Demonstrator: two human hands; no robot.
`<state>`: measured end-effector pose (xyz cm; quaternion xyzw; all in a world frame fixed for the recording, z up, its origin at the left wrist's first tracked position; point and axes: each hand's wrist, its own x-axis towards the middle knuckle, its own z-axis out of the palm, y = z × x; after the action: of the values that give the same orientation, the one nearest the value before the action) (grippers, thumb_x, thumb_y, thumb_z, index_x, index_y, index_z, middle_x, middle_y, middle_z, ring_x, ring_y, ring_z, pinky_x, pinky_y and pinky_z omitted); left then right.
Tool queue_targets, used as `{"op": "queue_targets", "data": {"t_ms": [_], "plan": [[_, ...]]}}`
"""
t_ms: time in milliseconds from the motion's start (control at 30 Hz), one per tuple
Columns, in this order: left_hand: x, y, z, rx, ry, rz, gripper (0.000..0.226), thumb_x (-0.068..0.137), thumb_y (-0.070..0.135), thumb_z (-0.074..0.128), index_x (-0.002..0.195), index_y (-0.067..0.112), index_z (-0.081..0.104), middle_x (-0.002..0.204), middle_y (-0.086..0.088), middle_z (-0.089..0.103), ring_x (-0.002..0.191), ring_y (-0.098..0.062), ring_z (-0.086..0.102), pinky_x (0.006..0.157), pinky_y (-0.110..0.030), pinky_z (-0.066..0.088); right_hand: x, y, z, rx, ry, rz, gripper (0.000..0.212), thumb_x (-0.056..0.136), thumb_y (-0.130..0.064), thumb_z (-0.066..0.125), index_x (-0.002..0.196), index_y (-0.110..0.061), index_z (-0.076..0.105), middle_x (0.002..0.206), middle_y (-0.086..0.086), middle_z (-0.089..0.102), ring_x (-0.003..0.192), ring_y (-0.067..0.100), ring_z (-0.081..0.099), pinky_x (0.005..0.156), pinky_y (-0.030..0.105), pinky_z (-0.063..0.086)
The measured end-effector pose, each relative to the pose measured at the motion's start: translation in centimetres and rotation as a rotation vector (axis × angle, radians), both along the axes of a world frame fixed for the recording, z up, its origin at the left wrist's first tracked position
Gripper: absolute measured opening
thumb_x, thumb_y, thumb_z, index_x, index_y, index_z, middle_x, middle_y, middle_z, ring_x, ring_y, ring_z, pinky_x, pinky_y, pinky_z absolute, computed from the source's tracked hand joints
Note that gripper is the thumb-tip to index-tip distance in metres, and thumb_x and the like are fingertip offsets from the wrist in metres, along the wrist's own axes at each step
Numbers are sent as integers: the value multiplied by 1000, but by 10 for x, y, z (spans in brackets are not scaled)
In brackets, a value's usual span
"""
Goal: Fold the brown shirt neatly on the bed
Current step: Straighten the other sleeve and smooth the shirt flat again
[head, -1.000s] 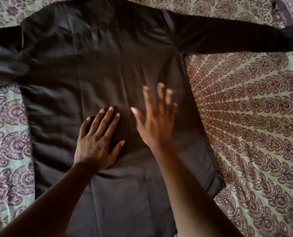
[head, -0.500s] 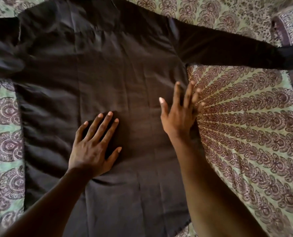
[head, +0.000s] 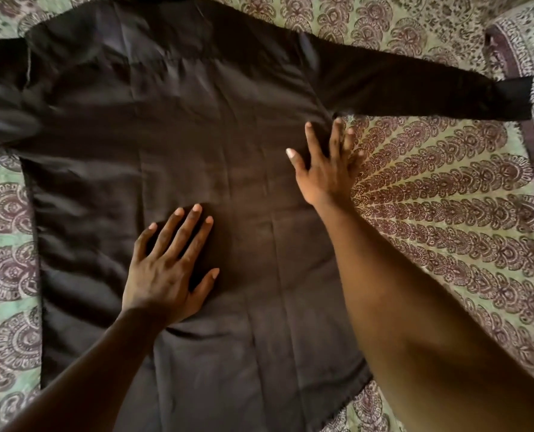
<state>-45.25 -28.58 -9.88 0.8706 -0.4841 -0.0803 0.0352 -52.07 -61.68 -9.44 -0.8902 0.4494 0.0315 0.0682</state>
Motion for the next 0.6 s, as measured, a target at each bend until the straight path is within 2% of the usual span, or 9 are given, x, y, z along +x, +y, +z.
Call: {"op": "queue_targets", "data": {"t_ms": [100, 200, 267, 333, 433, 500, 600], "plan": [[-1, 1, 0, -13, 9, 0, 85, 92, 63, 44, 164, 25, 21, 174, 0, 9, 159, -25, 17, 124, -52, 20, -10, 69, 9, -77, -83, 102, 75, 98, -76, 23, 163, -38, 19, 174, 7, 0, 160, 33, -2, 124, 65, 10], [-1, 2, -1, 5, -9, -5, 85, 93, 65, 40, 165, 26, 16, 174, 1, 6, 160, -24, 13, 125, -51, 18, -63, 137, 7, 12, -27, 283, 73, 97, -80, 26, 161, -49, 12, 174, -2, -4, 161, 27, 0, 124, 63, 11], [-1, 2, -2, 9, -16, -5, 85, 94, 66, 39, 165, 27, 15, 174, 1, 6, 160, -23, 12, 125, -50, 17, -111, 138, 1, -9, 19, 193, 72, 95, -82, 25, 159, -54, 11, 174, -6, -2, 161, 26, 2, 124, 62, 15], [-1, 2, -2, 9, -25, 0, 84, 94, 66, 37, 165, 27, 15, 174, 1, 6, 160, -23, 13, 125, -50, 17, -148, 115, -1, -24, 42, -13, 74, 93, -84, 20, 160, -53, 11, 174, -3, 2, 160, 30, 4, 121, 65, 18], [-3, 1, -1, -11, -21, -8, 84, 93, 66, 36, 165, 26, 16, 174, 0, 7, 160, -25, 14, 124, -51, 18, -172, 96, 1, 7, 53, -255, 78, 91, -87, 14, 160, -52, 7, 174, 4, -3, 159, 39, -5, 118, 73, 12], [-3, 1, -1, -19, -19, -9, 84, 94, 66, 35, 165, 25, 16, 174, 0, 8, 159, -26, 15, 124, -52, 18, -158, 113, 7, -56, 40, -255, 80, 94, -83, 17, 163, -43, 10, 174, 8, -4, 159, 40, -5, 119, 73, 10], [-5, 1, -2, -34, -21, -15, 84, 93, 66, 34, 165, 24, 18, 173, -2, 10, 158, -29, 18, 123, -54, 17, -134, 165, 10, -58, 1, -4, 78, 97, -80, 24, 163, -41, 14, 174, 4, 0, 160, 34, 1, 122, 65, 7]]}}
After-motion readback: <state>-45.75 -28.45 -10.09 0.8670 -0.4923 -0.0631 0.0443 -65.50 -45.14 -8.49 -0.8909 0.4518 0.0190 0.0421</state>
